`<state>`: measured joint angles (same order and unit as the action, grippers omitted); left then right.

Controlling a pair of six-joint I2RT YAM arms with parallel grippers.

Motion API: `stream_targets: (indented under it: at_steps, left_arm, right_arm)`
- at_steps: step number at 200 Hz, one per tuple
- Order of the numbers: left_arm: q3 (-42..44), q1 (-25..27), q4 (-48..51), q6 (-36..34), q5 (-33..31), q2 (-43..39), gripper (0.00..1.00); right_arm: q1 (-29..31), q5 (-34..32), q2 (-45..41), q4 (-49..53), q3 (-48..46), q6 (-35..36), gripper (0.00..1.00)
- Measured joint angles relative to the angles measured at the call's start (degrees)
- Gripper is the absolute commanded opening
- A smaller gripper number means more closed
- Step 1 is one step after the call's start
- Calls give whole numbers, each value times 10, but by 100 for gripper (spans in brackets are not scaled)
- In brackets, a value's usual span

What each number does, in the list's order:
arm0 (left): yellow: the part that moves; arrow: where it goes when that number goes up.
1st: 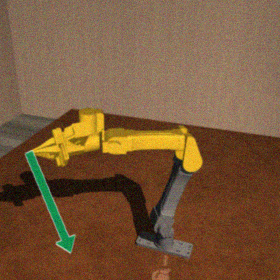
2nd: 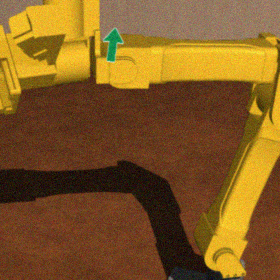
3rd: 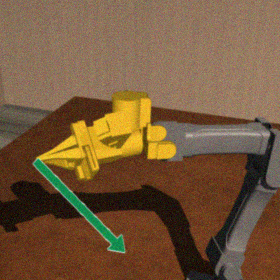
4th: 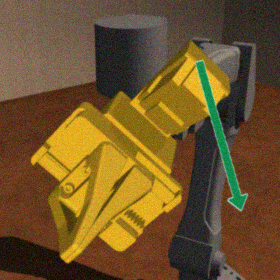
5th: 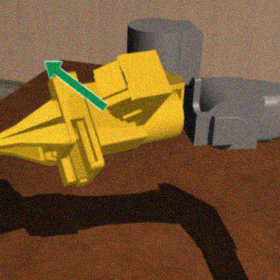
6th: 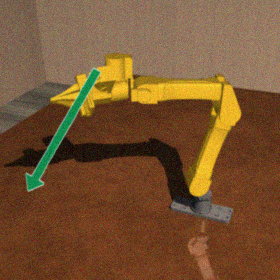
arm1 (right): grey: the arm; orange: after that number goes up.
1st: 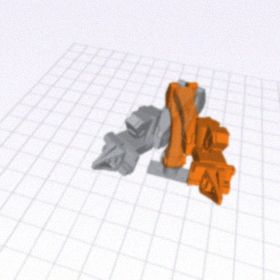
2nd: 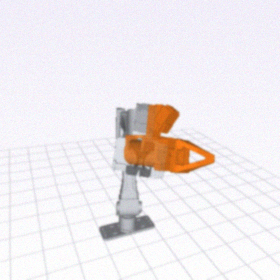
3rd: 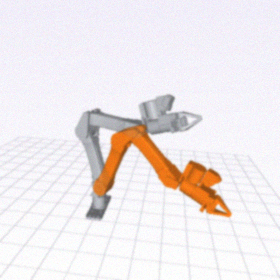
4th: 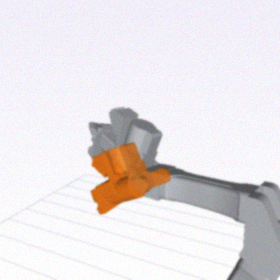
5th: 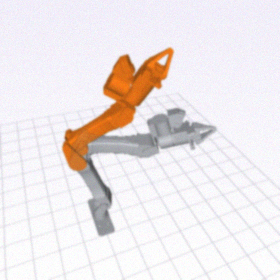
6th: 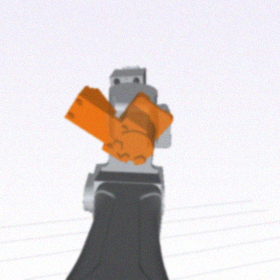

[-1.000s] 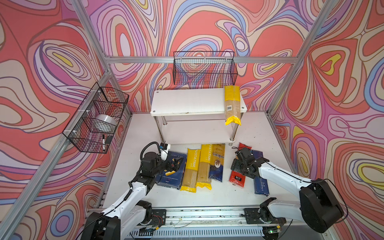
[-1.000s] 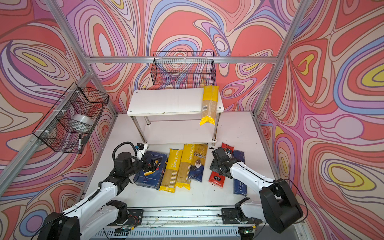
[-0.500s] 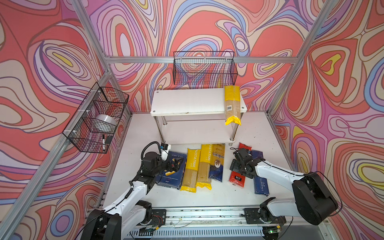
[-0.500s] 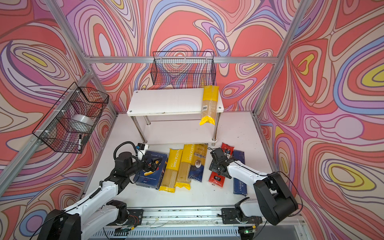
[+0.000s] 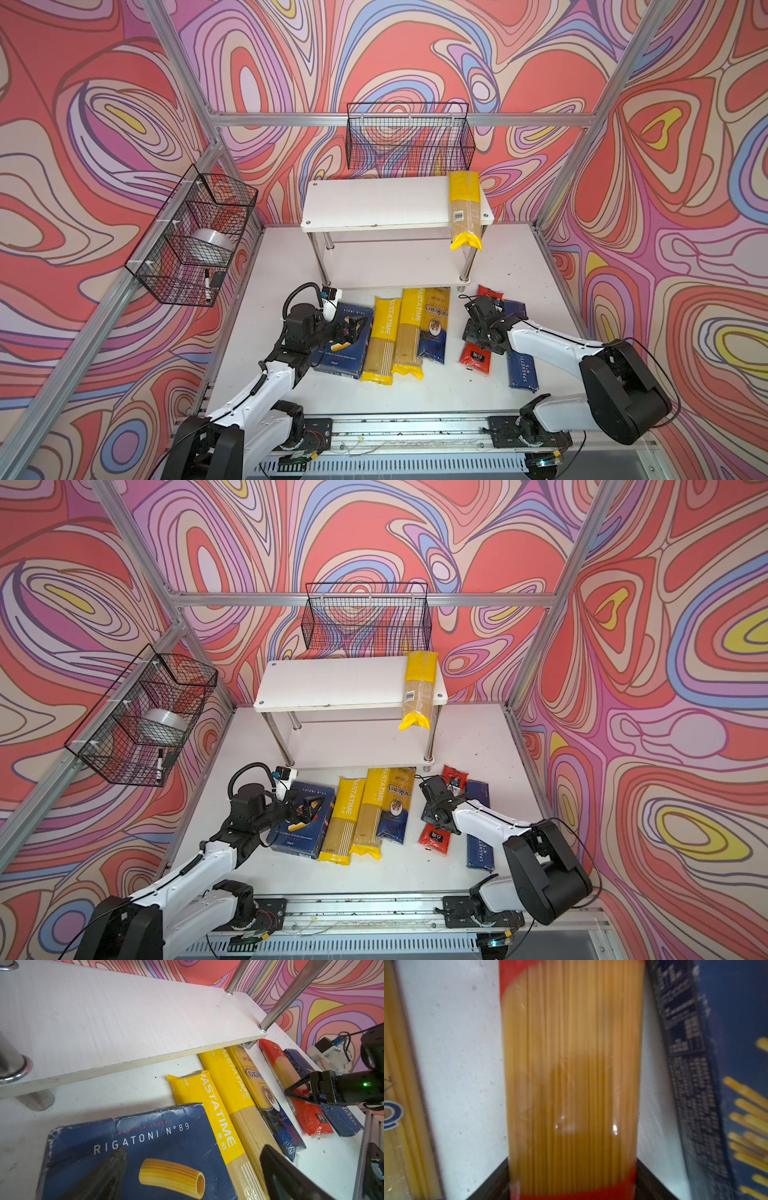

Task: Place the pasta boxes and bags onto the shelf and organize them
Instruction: 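Close the right gripper around the red spaghetti bag's middle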

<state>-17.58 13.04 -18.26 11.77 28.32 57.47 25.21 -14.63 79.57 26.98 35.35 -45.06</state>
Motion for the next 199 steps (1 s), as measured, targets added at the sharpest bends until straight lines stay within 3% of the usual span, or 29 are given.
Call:
stream_targets:
  at_steps: [133,163,199]
  left_arm:
    - [0,0,0,0,-3,-8,100]
    - [0,0,0,0,-5,-9,100]
    - [0,0,0,0,-11,-9,100]
  right_arm:
    - [0,6,-39,-11,-28,5,43]
    - [0,9,-54,-14,-31,4,28]
    - [0,15,-96,-21,-54,4,19]
